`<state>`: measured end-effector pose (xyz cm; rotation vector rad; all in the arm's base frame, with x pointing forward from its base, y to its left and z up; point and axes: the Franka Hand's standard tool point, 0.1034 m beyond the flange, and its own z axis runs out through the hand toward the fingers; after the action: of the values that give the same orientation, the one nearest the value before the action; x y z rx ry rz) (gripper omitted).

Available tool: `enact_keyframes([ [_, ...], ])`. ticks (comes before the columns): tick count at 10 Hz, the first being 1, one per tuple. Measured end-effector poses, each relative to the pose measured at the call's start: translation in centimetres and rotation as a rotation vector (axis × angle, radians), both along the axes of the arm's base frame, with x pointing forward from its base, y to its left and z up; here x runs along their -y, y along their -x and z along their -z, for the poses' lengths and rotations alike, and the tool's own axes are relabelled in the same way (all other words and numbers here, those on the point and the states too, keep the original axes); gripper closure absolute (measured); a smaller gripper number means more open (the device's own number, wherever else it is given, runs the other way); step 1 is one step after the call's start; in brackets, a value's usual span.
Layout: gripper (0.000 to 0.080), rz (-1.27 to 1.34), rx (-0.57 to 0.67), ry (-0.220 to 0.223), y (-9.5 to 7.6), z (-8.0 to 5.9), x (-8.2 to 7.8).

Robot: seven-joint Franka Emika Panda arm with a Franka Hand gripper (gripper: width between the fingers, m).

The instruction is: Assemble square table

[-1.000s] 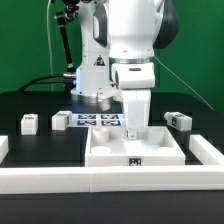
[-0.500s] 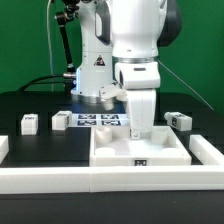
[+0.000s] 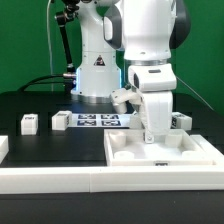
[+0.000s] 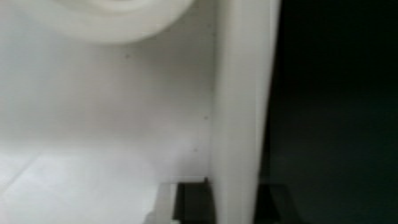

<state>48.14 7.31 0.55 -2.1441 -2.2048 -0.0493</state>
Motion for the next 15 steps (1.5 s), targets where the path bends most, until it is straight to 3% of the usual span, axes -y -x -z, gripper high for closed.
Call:
enact_keyframes([
  [4, 0.0742, 0.033, 0.000, 0.000, -1.3, 0.0, -0.1],
  [5, 0.0671, 0.045, -0.001, 0.000, -1.3, 0.0, -0.2],
  [6, 0.0671, 0.048, -0.001, 0.000, -1.3, 0.0, -0.2],
  [7, 0.0484, 0.054, -0.001, 0.000, -1.3, 0.0, -0.2],
  [8, 0.0484, 0.064, 0.001, 0.001, -1.4, -0.2, -0.2],
  [9, 0.0302, 0.093, 0.002, 0.002, -1.4, -0.3, -0.2],
  [10, 0.0199, 0.122, 0.004, 0.004, -1.2, -0.7, -0.2],
  [13, 0.0153, 0.287, -0.009, 0.028, -0.1, -2.9, 0.4],
  [15, 0.0153, 0.424, -0.005, 0.040, 1.1, -4.4, -0.7],
])
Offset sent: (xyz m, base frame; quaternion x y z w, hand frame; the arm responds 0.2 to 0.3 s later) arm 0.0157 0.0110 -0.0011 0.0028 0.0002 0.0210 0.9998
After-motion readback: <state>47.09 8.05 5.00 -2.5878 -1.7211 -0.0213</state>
